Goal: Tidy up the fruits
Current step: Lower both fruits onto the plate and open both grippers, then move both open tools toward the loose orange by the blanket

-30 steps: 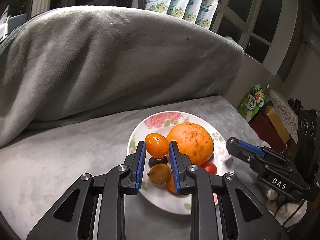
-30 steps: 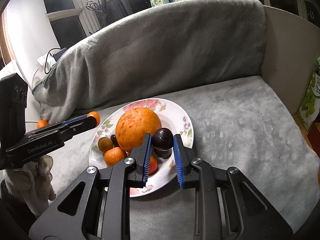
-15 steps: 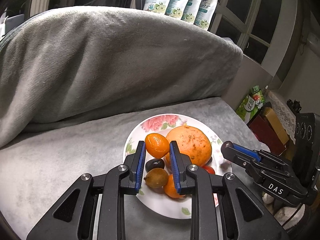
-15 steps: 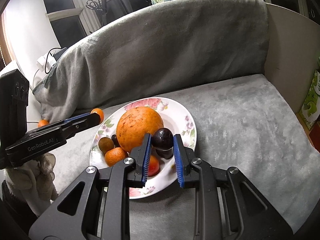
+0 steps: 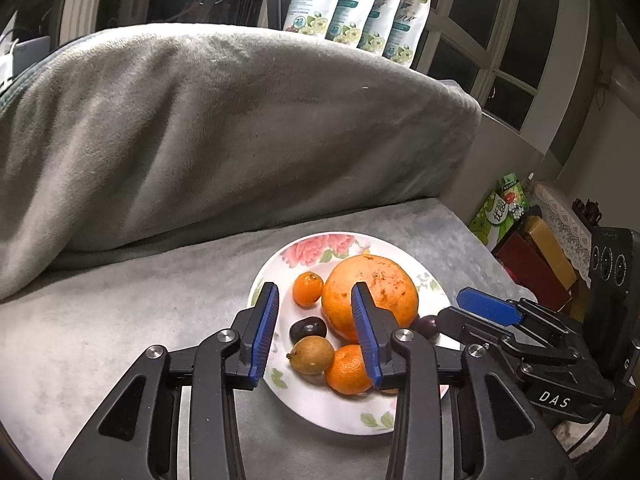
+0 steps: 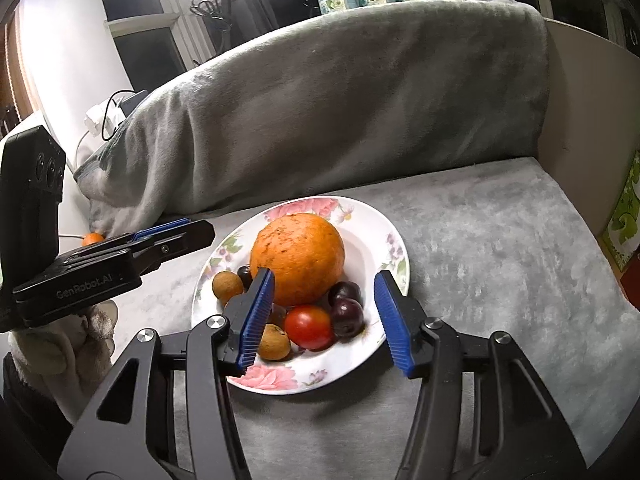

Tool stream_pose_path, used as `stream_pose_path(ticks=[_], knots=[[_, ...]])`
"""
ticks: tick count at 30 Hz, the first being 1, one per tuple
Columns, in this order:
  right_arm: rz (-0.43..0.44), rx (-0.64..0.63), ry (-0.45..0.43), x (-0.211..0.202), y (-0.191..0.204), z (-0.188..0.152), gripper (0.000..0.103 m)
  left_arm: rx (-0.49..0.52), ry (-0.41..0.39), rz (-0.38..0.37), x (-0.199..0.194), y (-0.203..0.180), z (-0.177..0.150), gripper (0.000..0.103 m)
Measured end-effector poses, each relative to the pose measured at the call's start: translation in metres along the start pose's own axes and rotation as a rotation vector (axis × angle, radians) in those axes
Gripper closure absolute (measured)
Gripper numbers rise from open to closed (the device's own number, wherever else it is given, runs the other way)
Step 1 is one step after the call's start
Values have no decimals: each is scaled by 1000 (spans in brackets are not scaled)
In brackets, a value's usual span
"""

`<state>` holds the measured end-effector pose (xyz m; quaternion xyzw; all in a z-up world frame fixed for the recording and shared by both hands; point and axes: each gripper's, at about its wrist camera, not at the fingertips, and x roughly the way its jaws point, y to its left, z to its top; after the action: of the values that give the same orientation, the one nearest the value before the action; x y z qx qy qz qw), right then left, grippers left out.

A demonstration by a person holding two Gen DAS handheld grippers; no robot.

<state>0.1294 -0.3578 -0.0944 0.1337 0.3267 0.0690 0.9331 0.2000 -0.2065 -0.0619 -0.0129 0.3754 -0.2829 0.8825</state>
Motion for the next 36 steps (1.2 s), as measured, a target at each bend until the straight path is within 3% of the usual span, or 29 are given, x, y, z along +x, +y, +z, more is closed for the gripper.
stream_pose_path(ticks=[2, 5, 8, 10, 14, 19, 36], knots=[[-4, -6, 2, 0, 2, -1, 48, 3, -12, 2, -3, -1, 0, 51], [-10, -6, 0, 0, 2, -1, 37, 17, -24, 14, -6, -5, 0, 50], [-15, -4, -4, -2, 1, -2, 35, 24, -31, 18, -8, -6, 1, 41], [-20, -2, -5, -3, 0, -2, 34, 23, -36, 24, -9, -6, 2, 40], [-31, 6, -10, -5, -2, -2, 21, 20, -38, 38, -12, -7, 2, 28], [-39, 4, -14, -9, -1, -1, 13, 9, -41, 50, -17, -7, 1, 27], [-37, -63, -21, -13, 28, -6, 11, -9, -89, 61, -53, 2, -3, 27]])
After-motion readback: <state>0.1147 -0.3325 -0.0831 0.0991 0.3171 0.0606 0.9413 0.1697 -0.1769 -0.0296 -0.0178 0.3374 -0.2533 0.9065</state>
